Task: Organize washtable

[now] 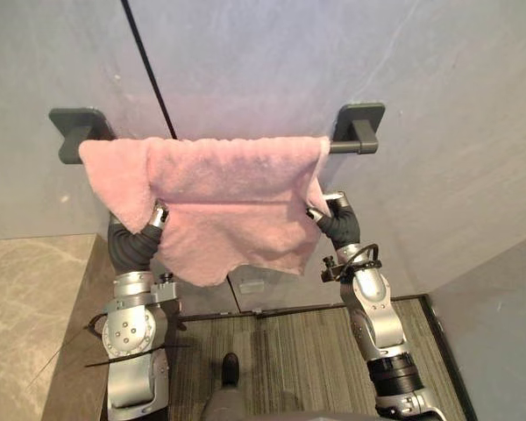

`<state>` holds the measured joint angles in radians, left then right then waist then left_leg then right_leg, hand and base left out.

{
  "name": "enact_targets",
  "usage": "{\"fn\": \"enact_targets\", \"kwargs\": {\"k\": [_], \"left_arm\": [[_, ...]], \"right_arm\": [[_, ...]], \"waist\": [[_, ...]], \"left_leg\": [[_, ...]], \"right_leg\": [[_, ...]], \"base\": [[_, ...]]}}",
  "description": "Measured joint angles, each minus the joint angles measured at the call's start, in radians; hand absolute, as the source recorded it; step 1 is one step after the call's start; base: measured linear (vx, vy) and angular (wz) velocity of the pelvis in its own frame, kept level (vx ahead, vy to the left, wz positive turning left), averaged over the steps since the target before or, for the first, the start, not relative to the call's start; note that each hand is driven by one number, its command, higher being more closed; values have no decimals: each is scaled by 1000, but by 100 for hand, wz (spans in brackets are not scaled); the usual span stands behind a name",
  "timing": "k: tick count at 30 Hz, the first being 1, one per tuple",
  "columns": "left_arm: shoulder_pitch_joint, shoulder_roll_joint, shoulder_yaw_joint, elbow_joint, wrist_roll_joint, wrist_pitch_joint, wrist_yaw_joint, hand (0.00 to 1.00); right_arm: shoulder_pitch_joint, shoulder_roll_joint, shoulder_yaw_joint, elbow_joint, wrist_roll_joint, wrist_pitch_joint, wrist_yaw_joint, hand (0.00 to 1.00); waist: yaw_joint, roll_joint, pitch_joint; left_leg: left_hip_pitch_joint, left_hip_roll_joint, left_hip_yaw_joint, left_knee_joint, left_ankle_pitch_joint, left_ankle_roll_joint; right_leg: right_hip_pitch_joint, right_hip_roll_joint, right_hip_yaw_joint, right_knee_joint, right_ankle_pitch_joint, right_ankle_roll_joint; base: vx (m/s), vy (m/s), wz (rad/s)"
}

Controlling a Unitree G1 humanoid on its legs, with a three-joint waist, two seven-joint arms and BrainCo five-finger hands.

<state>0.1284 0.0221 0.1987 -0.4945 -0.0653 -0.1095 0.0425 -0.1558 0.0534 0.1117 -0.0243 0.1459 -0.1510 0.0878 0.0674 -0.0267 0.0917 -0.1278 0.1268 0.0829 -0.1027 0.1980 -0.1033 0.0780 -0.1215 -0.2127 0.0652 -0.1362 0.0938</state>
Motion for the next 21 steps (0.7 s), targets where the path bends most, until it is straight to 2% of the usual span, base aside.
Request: {"fn": "enact_targets", "kwargs": {"k": [10,11,12,13,21], "left_arm": [[13,-34,-1,-6,31,0,-16,100],[19,-39,-1,-5,31,-1,-17,100],[29,-40,-1,-2,31,-2,-17,100],[33,-40,-1,0,31,-2,-18,0],[79,-60,5,39,31,-6,-18,0]], "right_arm": [[37,12,-2,0,-2,0,8,100],[37,13,-2,0,-4,0,8,0],[40,14,-10,0,-7,0,8,0],[42,16,-20,0,-12,0,8,0],[98,19,-95,0,-21,0,-2,0]], "waist": [[0,0,0],[0,0,0],[-1,0,0],[0,0,0],[1,-2,-9]], "left_leg": [[4,0,0,0,0,0],[4,0,0,0,0,0],[4,0,0,0,0,0],[4,0,0,0,0,0],[9,0,0,0,0,0]], "right_leg": [[4,0,-1,0,0,0],[4,0,-1,0,0,1],[4,-1,0,0,0,1],[4,-1,-1,0,0,1],[7,-1,0,0,1,1]], "base": [[0,0,0],[0,0,0],[0,0,0],[0,0,0],[0,0,0]]}}
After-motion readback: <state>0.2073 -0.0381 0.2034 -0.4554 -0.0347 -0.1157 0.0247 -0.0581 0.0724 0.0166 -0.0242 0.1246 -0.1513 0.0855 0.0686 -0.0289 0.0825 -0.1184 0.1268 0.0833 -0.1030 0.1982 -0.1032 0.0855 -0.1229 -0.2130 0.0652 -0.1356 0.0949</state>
